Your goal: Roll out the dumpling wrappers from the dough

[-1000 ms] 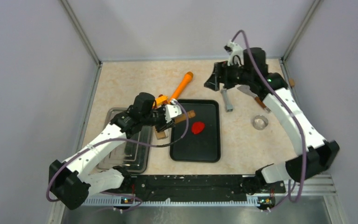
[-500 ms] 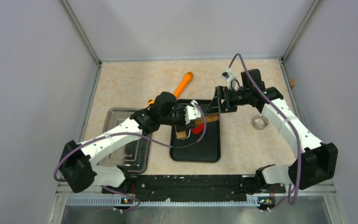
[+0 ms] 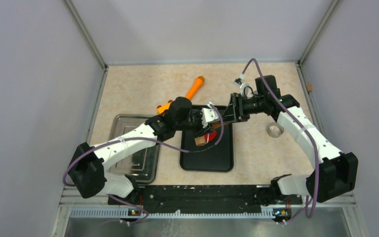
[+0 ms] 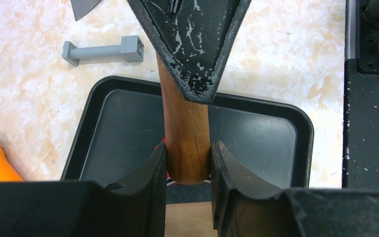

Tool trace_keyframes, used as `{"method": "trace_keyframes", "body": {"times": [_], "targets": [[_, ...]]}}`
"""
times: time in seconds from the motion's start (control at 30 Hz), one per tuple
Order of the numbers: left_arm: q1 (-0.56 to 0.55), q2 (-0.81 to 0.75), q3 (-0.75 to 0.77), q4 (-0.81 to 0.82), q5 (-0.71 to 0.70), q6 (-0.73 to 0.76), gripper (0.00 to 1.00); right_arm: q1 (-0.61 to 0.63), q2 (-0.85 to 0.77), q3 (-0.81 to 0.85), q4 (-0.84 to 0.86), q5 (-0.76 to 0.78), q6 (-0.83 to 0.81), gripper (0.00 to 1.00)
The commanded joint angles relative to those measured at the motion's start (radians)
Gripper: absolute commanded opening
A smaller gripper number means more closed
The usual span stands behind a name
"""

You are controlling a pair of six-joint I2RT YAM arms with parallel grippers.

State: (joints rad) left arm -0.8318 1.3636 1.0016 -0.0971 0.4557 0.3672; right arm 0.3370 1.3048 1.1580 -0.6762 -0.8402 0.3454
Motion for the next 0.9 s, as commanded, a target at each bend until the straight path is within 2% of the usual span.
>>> {"method": "trace_keyframes", "body": {"times": [0.0, 0.23, 0.4, 0.47, 0.57, 0.67, 0.8, 0.87], "targets": [[-0.010, 0.020, 0.065, 0.085, 0.009, -0.013, 0.00, -0.004, -0.044, -0.011, 0.029, -0.030, 0.021, 0.52], [-0.012, 0.051, 0.080, 0.086, 0.011, -0.014, 0.00, -0.003, -0.044, -0.021, -0.003, 0.010, -0.011, 0.57], [-0.013, 0.077, 0.093, 0.089, 0.016, -0.024, 0.00, -0.003, -0.043, -0.041, -0.024, 0.058, -0.046, 0.51], [-0.016, 0.092, 0.098, 0.089, 0.018, -0.031, 0.00, -0.003, -0.040, -0.048, -0.027, 0.067, -0.058, 0.47], [-0.016, 0.115, 0.111, 0.089, 0.026, -0.034, 0.00, -0.005, -0.036, -0.055, -0.032, 0.087, -0.072, 0.35], [-0.019, 0.139, 0.121, 0.089, 0.037, -0.040, 0.00, -0.018, -0.030, -0.052, -0.032, 0.093, -0.076, 0.31], [-0.020, 0.169, 0.122, 0.133, 0.048, -0.055, 0.00, -0.068, 0.003, -0.054, -0.043, 0.065, -0.091, 0.15], [-0.020, 0.187, 0.122, 0.147, 0.058, -0.063, 0.00, -0.096, 0.024, -0.054, -0.050, 0.043, -0.122, 0.14]]}}
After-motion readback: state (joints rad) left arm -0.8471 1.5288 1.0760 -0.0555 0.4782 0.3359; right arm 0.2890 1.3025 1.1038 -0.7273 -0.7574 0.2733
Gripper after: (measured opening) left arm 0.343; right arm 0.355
